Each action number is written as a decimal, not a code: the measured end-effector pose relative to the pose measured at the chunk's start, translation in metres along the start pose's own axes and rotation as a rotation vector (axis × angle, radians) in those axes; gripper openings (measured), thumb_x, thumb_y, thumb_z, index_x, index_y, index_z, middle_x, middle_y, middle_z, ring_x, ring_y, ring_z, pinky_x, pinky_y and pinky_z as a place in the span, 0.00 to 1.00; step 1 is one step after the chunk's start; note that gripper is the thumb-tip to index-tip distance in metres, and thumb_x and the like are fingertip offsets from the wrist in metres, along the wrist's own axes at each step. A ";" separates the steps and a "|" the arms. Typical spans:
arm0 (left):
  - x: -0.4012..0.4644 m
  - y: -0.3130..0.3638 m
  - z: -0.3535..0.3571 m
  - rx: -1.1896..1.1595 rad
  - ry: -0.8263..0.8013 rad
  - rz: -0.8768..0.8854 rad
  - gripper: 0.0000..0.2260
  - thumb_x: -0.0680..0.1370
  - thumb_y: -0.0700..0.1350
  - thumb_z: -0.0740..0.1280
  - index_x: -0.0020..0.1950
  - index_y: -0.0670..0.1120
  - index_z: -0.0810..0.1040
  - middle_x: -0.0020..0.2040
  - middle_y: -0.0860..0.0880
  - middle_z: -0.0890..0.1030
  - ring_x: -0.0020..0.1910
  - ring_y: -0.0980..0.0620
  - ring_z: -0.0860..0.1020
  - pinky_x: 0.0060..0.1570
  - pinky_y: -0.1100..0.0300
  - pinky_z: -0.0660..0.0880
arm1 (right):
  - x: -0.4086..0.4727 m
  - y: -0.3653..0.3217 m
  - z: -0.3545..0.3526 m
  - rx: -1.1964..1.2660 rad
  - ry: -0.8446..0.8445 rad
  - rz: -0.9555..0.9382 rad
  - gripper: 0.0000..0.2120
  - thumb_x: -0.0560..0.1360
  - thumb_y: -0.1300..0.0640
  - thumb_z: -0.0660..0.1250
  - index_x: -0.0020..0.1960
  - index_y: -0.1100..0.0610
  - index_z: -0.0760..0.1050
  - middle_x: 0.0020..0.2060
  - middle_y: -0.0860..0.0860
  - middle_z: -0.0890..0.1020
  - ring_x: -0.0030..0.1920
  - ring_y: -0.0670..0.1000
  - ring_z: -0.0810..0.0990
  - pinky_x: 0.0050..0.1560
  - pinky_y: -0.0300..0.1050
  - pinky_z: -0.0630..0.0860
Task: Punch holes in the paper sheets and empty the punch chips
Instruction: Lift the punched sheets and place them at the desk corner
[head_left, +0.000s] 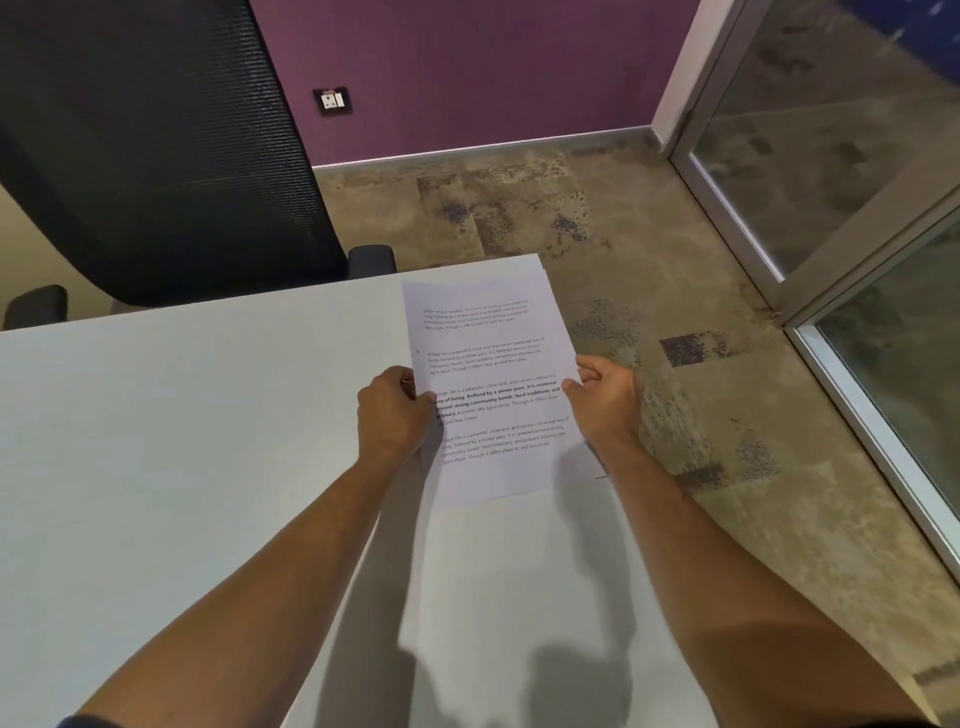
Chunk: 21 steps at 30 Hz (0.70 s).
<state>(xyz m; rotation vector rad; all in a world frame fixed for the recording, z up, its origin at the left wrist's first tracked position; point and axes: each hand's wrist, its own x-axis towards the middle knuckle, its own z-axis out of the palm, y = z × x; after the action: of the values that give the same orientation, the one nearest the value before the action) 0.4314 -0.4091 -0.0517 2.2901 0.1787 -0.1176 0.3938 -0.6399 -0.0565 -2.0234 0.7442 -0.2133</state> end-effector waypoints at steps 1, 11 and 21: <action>-0.001 0.000 0.000 0.000 0.012 0.007 0.06 0.72 0.39 0.71 0.48 0.42 0.80 0.36 0.50 0.80 0.38 0.47 0.78 0.39 0.59 0.72 | -0.002 0.000 0.000 -0.028 0.011 -0.024 0.13 0.71 0.68 0.72 0.56 0.64 0.81 0.42 0.59 0.85 0.44 0.61 0.84 0.50 0.56 0.82; -0.005 0.007 0.003 0.069 0.019 -0.016 0.07 0.72 0.38 0.70 0.35 0.40 0.75 0.32 0.45 0.76 0.32 0.47 0.72 0.31 0.60 0.66 | -0.004 -0.004 -0.002 -0.213 -0.002 -0.099 0.17 0.75 0.66 0.70 0.63 0.65 0.78 0.56 0.61 0.80 0.55 0.58 0.80 0.55 0.41 0.73; -0.009 0.007 -0.004 -0.049 0.024 0.010 0.03 0.73 0.38 0.70 0.46 0.41 0.81 0.37 0.49 0.79 0.39 0.50 0.76 0.43 0.62 0.70 | -0.008 -0.005 -0.006 -0.228 0.031 -0.121 0.12 0.78 0.64 0.66 0.60 0.66 0.79 0.55 0.62 0.80 0.56 0.60 0.78 0.55 0.42 0.70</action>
<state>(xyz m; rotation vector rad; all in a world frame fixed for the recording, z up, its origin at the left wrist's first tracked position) 0.4233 -0.4111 -0.0427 2.2444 0.1806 -0.0802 0.3873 -0.6377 -0.0478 -2.2892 0.6914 -0.2386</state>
